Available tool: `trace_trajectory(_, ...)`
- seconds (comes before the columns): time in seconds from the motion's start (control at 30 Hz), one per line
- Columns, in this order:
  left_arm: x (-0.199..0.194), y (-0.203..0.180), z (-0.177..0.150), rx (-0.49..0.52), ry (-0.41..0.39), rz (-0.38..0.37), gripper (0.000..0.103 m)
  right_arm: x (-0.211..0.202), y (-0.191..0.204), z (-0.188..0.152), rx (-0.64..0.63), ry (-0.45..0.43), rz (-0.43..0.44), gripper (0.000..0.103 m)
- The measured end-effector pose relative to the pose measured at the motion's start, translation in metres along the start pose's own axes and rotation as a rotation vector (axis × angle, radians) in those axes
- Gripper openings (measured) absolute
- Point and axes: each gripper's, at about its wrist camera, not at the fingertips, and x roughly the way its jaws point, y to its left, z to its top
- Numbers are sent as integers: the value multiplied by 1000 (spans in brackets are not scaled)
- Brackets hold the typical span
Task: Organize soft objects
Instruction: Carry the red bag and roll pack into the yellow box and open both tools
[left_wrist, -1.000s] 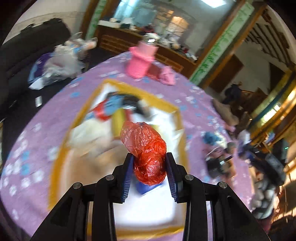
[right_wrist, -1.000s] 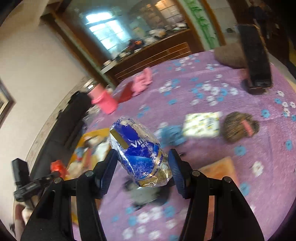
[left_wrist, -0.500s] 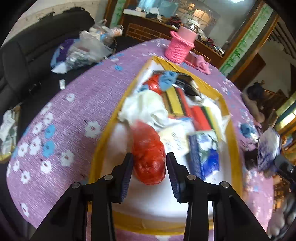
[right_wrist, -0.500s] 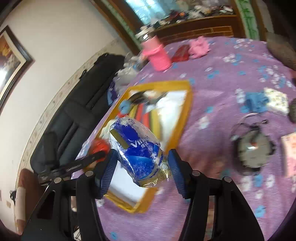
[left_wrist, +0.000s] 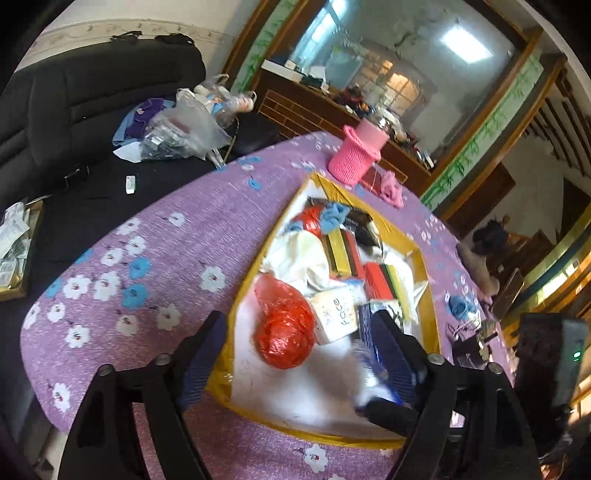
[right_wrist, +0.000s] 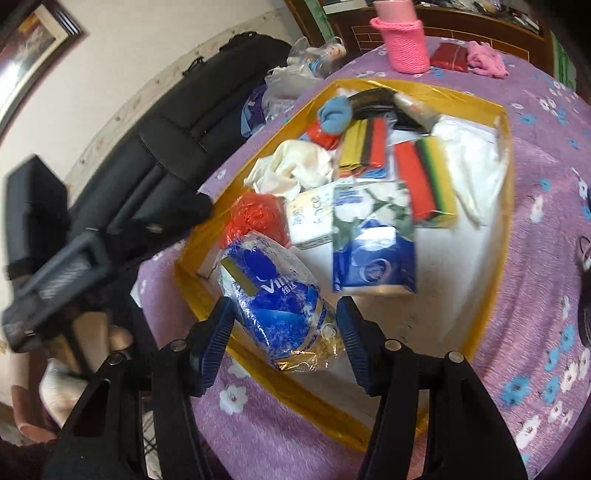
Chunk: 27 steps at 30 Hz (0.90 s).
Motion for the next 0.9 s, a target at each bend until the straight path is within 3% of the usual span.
trace_trajectory(0.17,-12,10,-4,-34,-10,-45,85,10,13,5,-71,-19,-96,58)
trace_trajectory(0.43,-12,-2,-8,-18,-3,-96,87,-39,-4,2,-5,-130,-63,58)
trace_trajectory(0.6,-6,-29,-17,41,37,-132,89,-94,-56,-23,104,-214,-125,58)
trace_trajectory(0.9,14,-87,-29,150,133,-163,90,-189,-196,-98,425,-305,-322,57)
